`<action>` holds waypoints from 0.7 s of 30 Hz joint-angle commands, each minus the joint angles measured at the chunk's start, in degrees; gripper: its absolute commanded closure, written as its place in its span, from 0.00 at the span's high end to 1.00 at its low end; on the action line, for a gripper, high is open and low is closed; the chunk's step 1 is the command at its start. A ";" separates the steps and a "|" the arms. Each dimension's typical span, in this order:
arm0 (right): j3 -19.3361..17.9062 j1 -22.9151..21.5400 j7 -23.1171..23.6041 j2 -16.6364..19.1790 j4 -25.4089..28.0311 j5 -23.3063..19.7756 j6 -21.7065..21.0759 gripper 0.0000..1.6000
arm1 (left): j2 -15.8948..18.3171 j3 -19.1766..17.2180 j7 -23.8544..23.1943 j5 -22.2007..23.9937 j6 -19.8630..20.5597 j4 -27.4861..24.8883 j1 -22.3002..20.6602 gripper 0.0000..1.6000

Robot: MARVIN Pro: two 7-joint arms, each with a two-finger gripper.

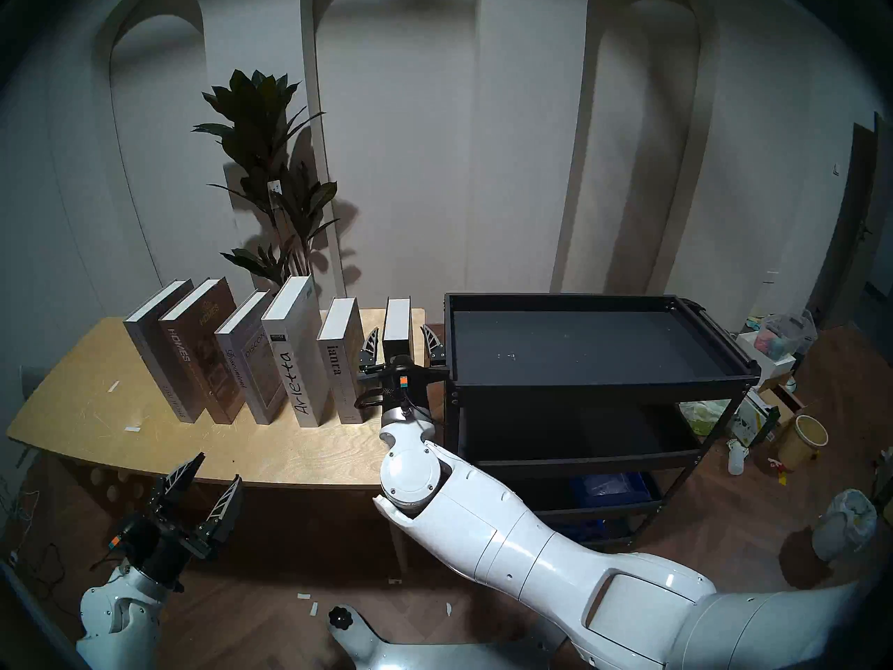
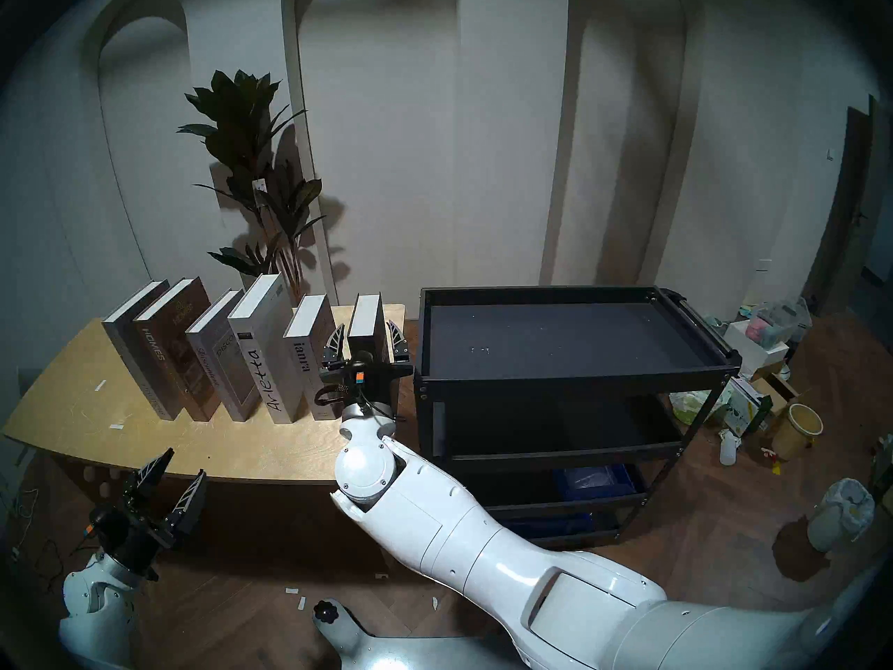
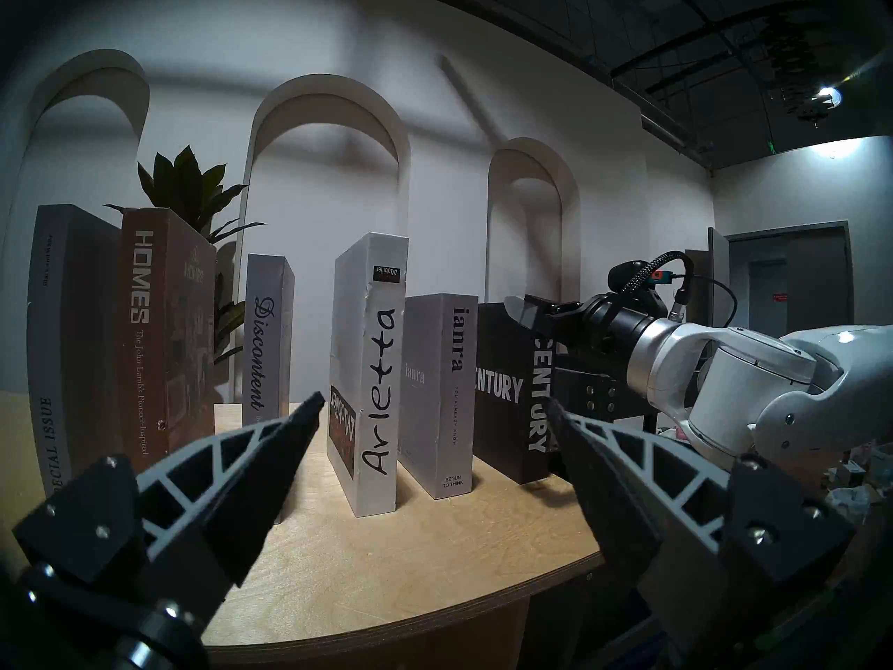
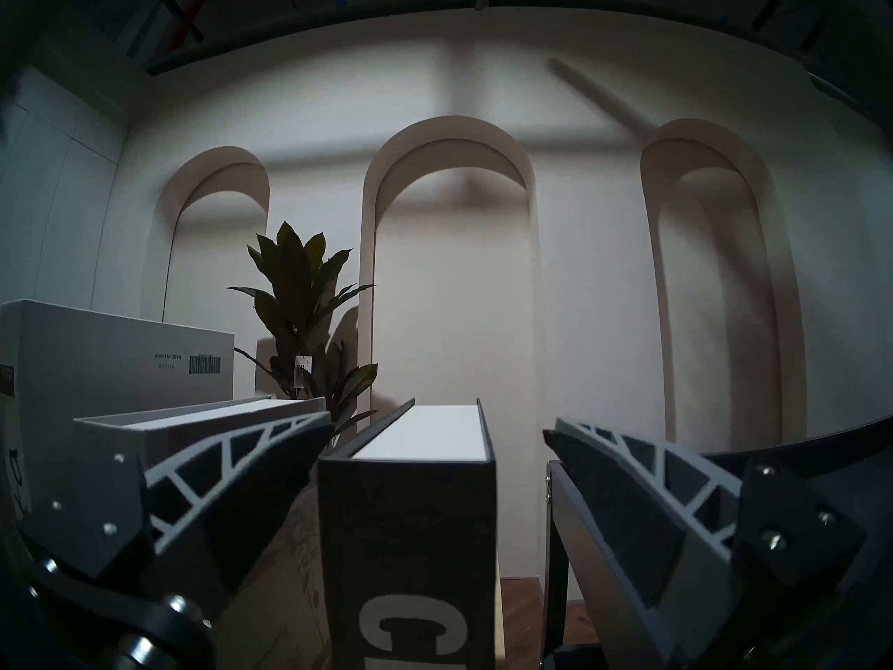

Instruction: Move the books from the display table onto the shelf, standing them upright with spines facing out and tallest at one end

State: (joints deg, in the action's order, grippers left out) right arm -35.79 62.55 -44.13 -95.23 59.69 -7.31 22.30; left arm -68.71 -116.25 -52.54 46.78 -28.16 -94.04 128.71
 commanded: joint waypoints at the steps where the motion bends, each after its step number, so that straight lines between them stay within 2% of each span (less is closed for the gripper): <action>1: -0.27 -2.55 0.68 -3.48 -2.17 -0.79 0.47 1.00 | 0.05 -0.07 -0.11 0.00 -0.06 -0.85 0.11 1.00; 9: -0.69 -3.49 -0.17 -4.42 -3.85 -1.08 0.67 1.00 | 0.07 -0.06 -0.10 0.01 -0.08 -0.83 0.10 1.00; 10: -0.72 -3.54 -0.31 -4.40 -3.91 -1.02 0.78 0.23 | 0.07 -0.06 -0.09 0.01 -0.07 -0.83 0.11 1.00; 11: -0.75 -3.57 -0.38 -4.38 -3.98 -1.03 0.87 0.00 | 0.07 -0.06 -0.09 0.01 -0.07 -0.84 0.11 1.00; 16: -0.80 -3.41 -1.36 -4.10 -3.83 -0.74 1.31 0.00 | 0.07 -0.06 -0.07 0.01 -0.07 -0.87 0.13 1.00; 21: -0.99 -3.28 -3.05 -2.82 -1.24 0.36 1.44 0.00 | 0.08 -0.05 -0.07 0.01 -0.08 -0.85 0.12 1.00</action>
State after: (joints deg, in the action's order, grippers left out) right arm -36.61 60.33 -45.68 -98.00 55.10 -8.39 22.94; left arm -68.70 -116.24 -52.46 46.78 -28.16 -94.05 128.77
